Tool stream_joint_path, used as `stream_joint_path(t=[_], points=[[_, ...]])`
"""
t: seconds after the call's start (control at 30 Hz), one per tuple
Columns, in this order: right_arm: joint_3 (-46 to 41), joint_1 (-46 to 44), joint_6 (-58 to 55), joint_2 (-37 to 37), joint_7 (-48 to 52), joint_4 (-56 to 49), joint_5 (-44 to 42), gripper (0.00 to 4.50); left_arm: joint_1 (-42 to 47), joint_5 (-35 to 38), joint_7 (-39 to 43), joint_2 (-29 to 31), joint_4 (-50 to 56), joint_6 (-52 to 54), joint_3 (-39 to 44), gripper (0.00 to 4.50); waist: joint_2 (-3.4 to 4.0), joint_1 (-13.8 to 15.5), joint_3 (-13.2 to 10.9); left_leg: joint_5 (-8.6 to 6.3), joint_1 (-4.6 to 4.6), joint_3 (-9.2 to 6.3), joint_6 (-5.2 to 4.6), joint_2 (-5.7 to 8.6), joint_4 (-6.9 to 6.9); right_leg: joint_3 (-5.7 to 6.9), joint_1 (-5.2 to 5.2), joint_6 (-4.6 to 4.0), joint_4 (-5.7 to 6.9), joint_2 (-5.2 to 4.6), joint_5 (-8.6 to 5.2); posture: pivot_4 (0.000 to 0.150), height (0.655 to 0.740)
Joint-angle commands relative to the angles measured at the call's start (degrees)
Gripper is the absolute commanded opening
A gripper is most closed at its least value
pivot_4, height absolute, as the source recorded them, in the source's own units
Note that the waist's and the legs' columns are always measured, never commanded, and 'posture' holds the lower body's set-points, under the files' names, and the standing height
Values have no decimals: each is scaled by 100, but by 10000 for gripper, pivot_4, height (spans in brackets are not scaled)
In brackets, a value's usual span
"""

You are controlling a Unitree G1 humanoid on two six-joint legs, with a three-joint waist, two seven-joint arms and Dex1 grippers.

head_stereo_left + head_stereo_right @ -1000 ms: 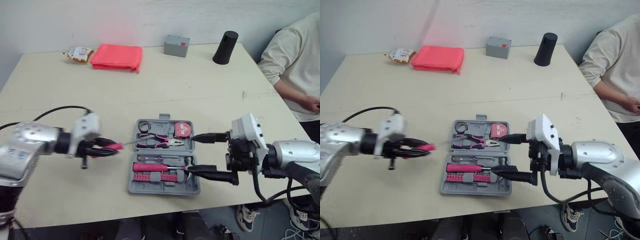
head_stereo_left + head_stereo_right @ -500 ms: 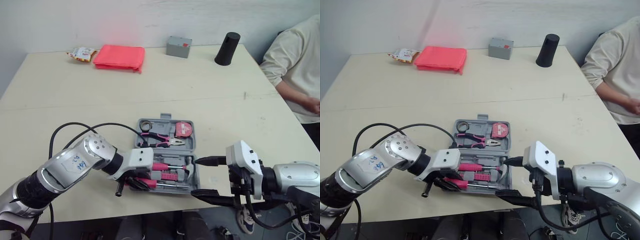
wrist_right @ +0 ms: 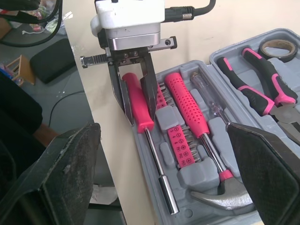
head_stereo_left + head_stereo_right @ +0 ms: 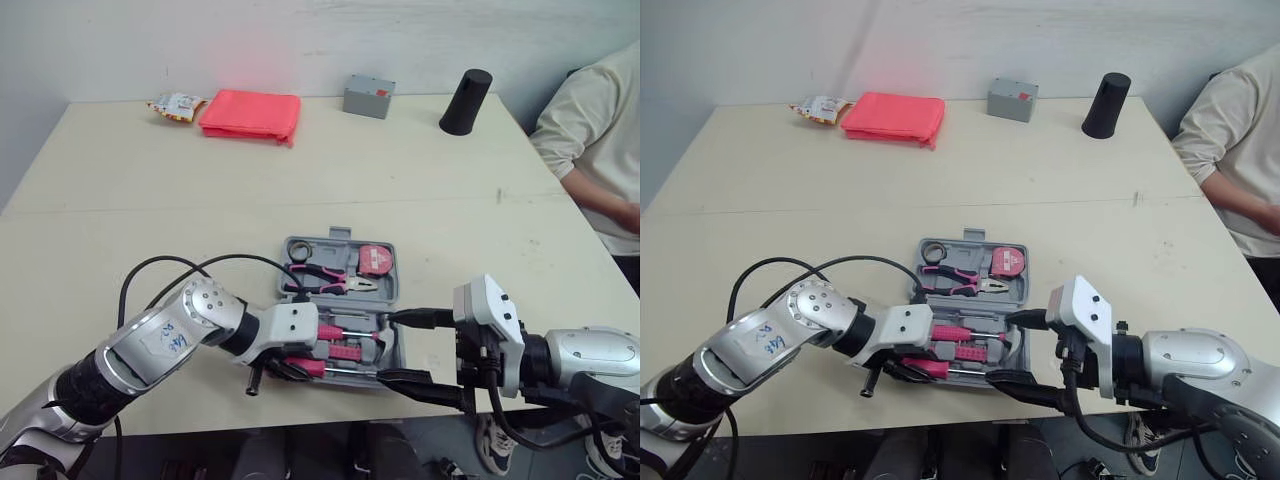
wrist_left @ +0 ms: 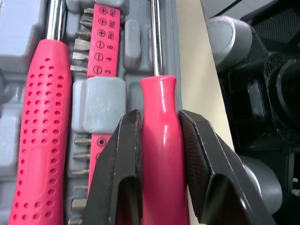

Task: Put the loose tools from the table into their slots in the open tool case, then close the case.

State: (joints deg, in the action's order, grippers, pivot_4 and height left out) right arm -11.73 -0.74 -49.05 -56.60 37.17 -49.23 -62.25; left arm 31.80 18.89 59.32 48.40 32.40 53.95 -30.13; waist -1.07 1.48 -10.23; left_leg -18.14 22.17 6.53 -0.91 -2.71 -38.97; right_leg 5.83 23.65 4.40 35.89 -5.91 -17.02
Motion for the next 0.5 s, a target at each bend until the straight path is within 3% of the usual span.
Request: stream_joint_path(t=[0.03,0.27,0.4,0.5], points=[[-89,46,31,-16,-68,-172,-137,45000,37,32,-75,-100,-65,84,130,15543,0,-1,0,0,0,0,0,0,0,0,0,0,0,0,0,1500,7400],[-10,74,110,47,-118,-127,-4,45000,131,498,15,-313,-63,133,658,44425,0,3,0,0,0,-2,0,0,-3,2,-2,1,2,-1,0,1500,7400],[57,118,196,139,-117,-127,130,45000,-64,733,250,-514,-190,-545,1043,44425,0,-2,0,2,2,-8,3,0,-6,5,-4,1,1,-2,1,1500,7400],[124,281,323,102,90,-124,449,45000,-377,766,325,-789,-491,-1351,1357,34994,1,-2,0,4,1,-6,7,0,-4,6,-5,1,0,-2,0,1500,7400]])
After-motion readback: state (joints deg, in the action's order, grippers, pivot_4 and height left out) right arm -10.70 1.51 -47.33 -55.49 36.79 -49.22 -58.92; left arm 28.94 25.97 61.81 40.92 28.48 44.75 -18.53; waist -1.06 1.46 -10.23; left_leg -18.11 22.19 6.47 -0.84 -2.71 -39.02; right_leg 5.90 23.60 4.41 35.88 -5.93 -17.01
